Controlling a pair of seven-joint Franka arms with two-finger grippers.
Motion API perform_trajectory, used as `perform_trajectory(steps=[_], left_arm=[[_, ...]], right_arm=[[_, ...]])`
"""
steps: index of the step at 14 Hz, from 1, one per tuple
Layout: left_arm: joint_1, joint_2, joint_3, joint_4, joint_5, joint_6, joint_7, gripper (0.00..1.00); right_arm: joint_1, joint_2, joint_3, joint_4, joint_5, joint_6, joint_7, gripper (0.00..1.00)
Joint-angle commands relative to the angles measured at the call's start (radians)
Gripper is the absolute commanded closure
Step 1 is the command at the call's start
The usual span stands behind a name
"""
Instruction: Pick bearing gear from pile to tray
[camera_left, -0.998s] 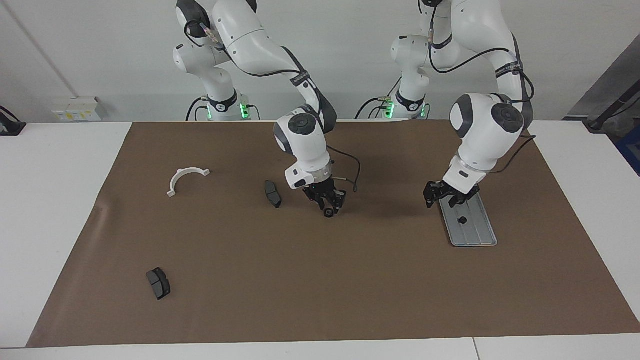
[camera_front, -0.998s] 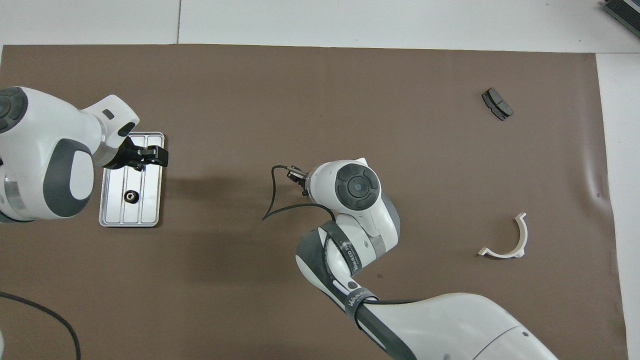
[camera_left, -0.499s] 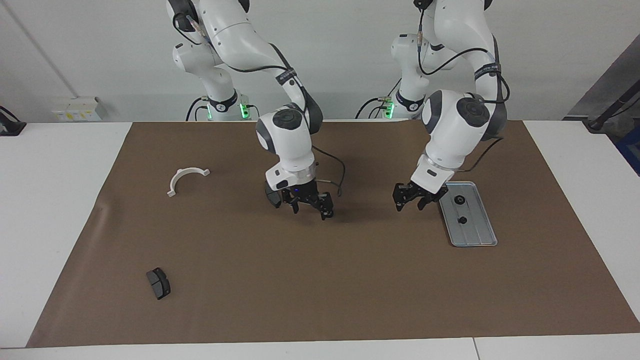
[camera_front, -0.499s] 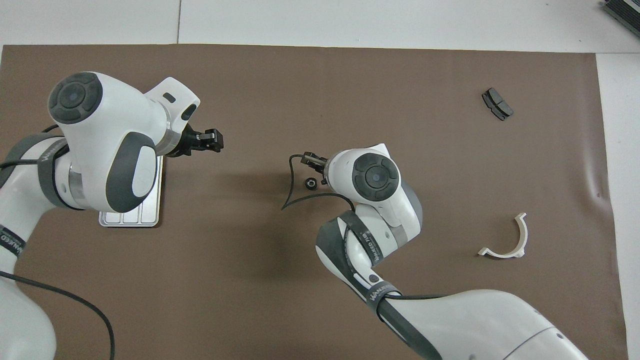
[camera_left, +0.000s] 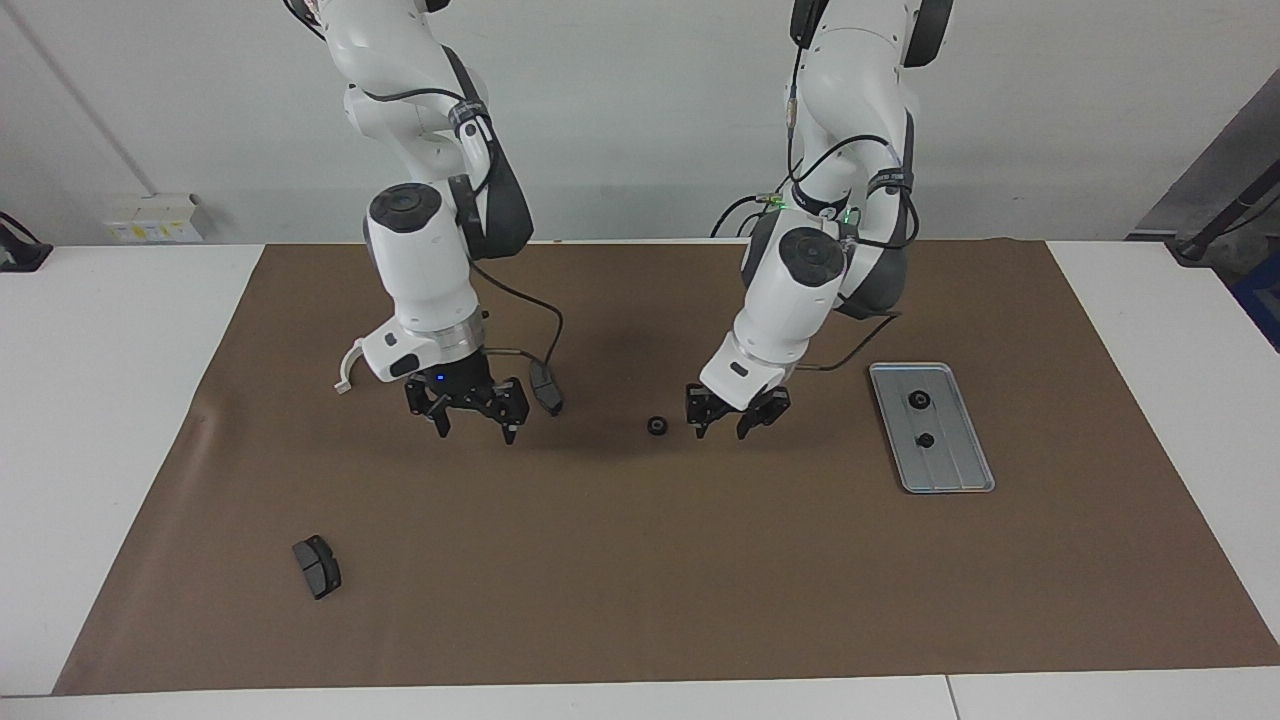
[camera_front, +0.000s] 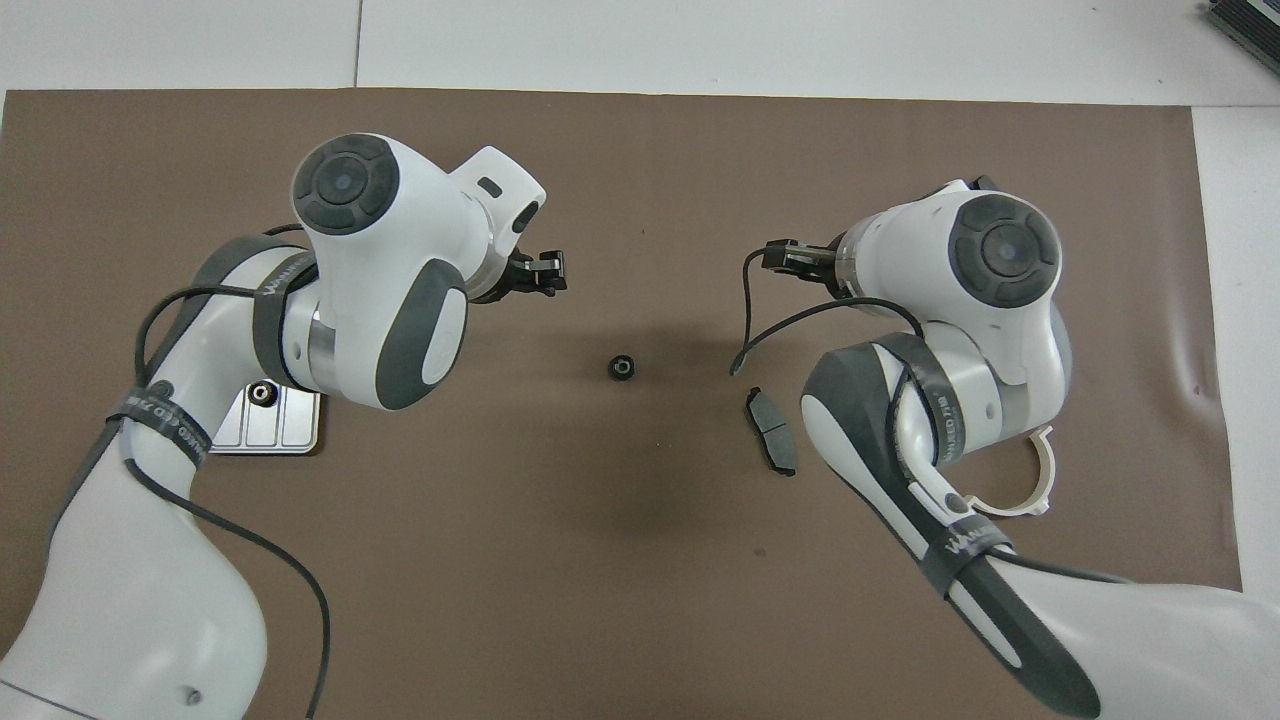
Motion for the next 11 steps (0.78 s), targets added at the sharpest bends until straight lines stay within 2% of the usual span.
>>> perform_trajectory(steps=[1, 5, 11], left_arm=[[-0.060, 0.050, 0.020, 0.036, 0.007, 0.010, -0.018, 0.38], [-0.106, 0.056, 0.020, 0.022, 0.045, 0.033, -0.041, 0.38], [-0.137, 0.049, 0.022, -0.064, 0.071, 0.084, -0.043, 0.38]], right_arm=[[-0.048, -0.061, 0.015, -0.008, -0.020, -0.048, -0.041, 0.00], [-0.080, -0.132, 0.014, 0.041, -0.018, -0.178, -0.066, 0.00], [-0.143, -0.210, -0.008, 0.122, -0.001, -0.400, -0.221, 0.00]])
